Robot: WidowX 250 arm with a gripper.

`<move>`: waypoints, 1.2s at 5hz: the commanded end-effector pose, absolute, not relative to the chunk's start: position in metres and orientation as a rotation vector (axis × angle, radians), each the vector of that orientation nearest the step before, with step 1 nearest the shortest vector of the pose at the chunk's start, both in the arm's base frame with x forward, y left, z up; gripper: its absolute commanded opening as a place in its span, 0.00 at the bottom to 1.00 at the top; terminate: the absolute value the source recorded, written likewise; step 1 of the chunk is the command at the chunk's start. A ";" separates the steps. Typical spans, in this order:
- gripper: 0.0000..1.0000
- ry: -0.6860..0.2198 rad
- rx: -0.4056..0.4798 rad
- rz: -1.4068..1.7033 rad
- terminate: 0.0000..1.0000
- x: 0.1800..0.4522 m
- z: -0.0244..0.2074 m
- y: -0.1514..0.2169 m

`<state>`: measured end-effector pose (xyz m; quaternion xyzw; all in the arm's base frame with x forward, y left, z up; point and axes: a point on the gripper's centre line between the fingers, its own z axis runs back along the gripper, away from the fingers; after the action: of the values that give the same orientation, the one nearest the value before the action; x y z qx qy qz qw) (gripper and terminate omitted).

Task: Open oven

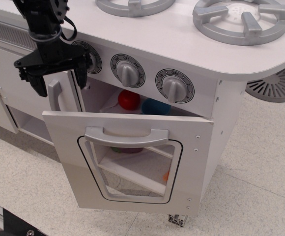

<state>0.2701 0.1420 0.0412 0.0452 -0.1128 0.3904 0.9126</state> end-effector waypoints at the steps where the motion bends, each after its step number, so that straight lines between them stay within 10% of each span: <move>1: 1.00 -0.269 0.100 0.768 0.00 0.269 0.027 0.124; 6: 1.00 -0.032 0.011 1.382 0.00 0.209 0.012 0.031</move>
<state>0.1983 0.0338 -0.0011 0.0118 0.0007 0.6474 0.7621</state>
